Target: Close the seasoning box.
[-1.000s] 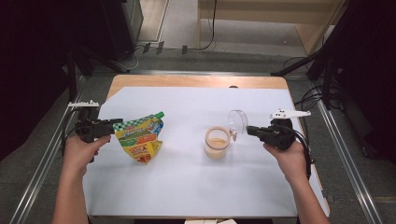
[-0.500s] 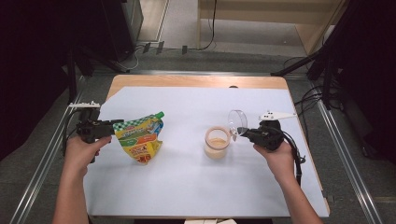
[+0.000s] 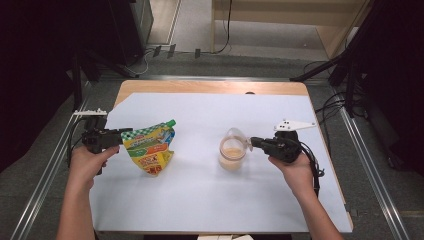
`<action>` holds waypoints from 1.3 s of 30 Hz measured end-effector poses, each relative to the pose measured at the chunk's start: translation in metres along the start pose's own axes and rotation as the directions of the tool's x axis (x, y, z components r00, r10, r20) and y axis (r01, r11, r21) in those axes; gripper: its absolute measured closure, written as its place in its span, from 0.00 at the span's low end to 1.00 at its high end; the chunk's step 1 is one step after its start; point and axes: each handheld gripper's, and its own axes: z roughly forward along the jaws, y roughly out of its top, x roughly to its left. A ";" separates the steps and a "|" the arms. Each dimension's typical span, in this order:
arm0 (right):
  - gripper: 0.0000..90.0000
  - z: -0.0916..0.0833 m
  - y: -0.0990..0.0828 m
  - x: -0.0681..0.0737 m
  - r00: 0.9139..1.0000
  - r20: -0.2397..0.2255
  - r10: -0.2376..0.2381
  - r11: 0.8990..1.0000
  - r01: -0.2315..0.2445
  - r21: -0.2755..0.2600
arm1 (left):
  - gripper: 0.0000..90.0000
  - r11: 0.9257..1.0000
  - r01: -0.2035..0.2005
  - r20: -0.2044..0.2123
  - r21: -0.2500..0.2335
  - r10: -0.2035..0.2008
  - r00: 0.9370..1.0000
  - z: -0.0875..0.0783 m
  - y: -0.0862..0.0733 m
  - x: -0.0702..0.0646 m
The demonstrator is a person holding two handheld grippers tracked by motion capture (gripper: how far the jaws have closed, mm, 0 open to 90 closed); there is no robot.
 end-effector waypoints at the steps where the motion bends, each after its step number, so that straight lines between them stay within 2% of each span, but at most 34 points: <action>1: 1.00 0.000 0.000 0.001 1.000 -0.002 0.000 1.000 0.000 -0.001 | 0.45 1.000 -0.002 -0.001 0.000 0.002 1.000 0.000 0.000 0.000; 6: 0.91 0.001 0.000 0.003 1.000 0.004 -0.030 1.000 0.030 0.005 | 0.44 1.000 0.000 -0.001 0.007 0.000 1.000 0.002 0.000 0.000; 9: 0.85 0.000 -0.001 0.000 1.000 0.009 -0.022 1.000 0.022 0.003 | 0.44 1.000 0.005 -0.003 0.005 -0.005 1.000 0.002 -0.001 0.001; 13: 0.76 -0.003 -0.002 -0.006 1.000 0.014 -0.012 1.000 0.012 0.003 | 0.44 1.000 0.006 -0.003 0.004 -0.006 1.000 0.002 -0.001 0.002; 16: 0.70 -0.007 -0.005 -0.011 0.999 0.042 -0.018 1.000 0.017 0.005 | 0.44 1.000 0.004 -0.004 0.004 -0.004 1.000 0.002 -0.001 0.002; 22: 0.57 -0.010 -0.011 -0.023 0.998 0.060 -0.002 1.000 0.002 0.000 | 0.44 1.000 0.004 -0.008 0.006 -0.004 1.000 0.002 -0.001 0.002; 27: 0.45 -0.010 -0.018 -0.032 0.997 0.067 -0.034 0.999 0.033 0.006 | 0.44 1.000 0.001 -0.010 0.010 -0.001 1.000 0.003 -0.001 0.002; 28: 0.44 -0.010 -0.019 -0.033 0.997 0.070 -0.025 1.000 0.025 0.004 | 0.44 1.000 0.000 -0.010 0.011 0.000 1.000 0.003 -0.001 0.002; 29: 0.41 -0.009 -0.020 -0.035 0.995 0.098 -0.017 1.000 0.019 -0.014 | 0.44 1.000 0.002 -0.010 0.013 -0.002 1.000 0.003 -0.002 0.002; 31: 0.39 -0.010 -0.023 -0.039 0.993 0.118 -0.029 0.999 0.031 -0.018 | 0.44 1.000 0.001 -0.014 0.016 0.000 1.000 0.004 -0.002 0.003; 36: 0.34 -0.012 -0.029 -0.050 0.994 0.102 0.032 0.999 -0.030 -0.023 | 0.44 1.000 0.009 -0.016 0.018 -0.008 1.000 0.005 -0.004 0.006; 39: 0.33 -0.012 -0.035 -0.056 0.993 0.112 0.033 0.999 -0.032 -0.005 | 0.44 1.000 0.011 -0.016 0.017 -0.011 1.000 0.005 -0.005 0.007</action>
